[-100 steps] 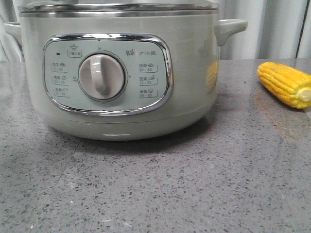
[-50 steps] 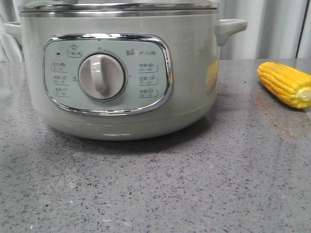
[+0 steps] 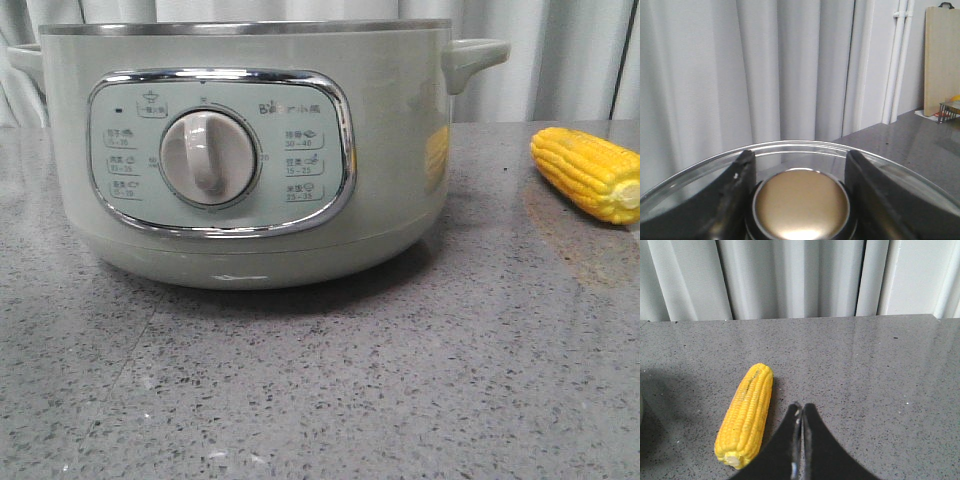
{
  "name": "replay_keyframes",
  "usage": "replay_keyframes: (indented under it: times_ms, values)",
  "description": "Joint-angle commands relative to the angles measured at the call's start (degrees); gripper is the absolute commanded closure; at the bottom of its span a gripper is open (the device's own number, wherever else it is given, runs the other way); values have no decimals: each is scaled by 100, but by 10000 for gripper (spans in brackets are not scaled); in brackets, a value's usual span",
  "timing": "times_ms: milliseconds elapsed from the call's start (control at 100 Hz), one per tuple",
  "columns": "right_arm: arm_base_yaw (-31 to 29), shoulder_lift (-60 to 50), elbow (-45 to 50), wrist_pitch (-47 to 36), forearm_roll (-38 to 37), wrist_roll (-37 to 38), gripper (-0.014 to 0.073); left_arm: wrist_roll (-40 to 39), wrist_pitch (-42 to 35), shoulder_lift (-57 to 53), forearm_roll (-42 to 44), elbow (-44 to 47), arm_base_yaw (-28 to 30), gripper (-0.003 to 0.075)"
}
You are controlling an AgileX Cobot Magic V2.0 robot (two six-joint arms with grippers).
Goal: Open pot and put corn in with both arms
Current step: 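Lift the glass lid off the pot with the left gripper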
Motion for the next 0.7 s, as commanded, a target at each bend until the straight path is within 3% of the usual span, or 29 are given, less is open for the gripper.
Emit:
replay_keyframes:
  times_ms: [0,210,400,690]
  values:
    - [-28,63,-205,-410,-5,-35,657,23,-334,-381,-11,-454,-3,741]
    - [-28,63,-205,-410,-5,-35,657,233,668,-885,-11,-525,166,741]
    - [-28,63,-205,-410,-5,-35,657,233,1518,-1497,-11,-478,784,741]
    - [-28,63,-205,-401,-5,-35,657,233,1742,-2480,-11,221,2029,741]
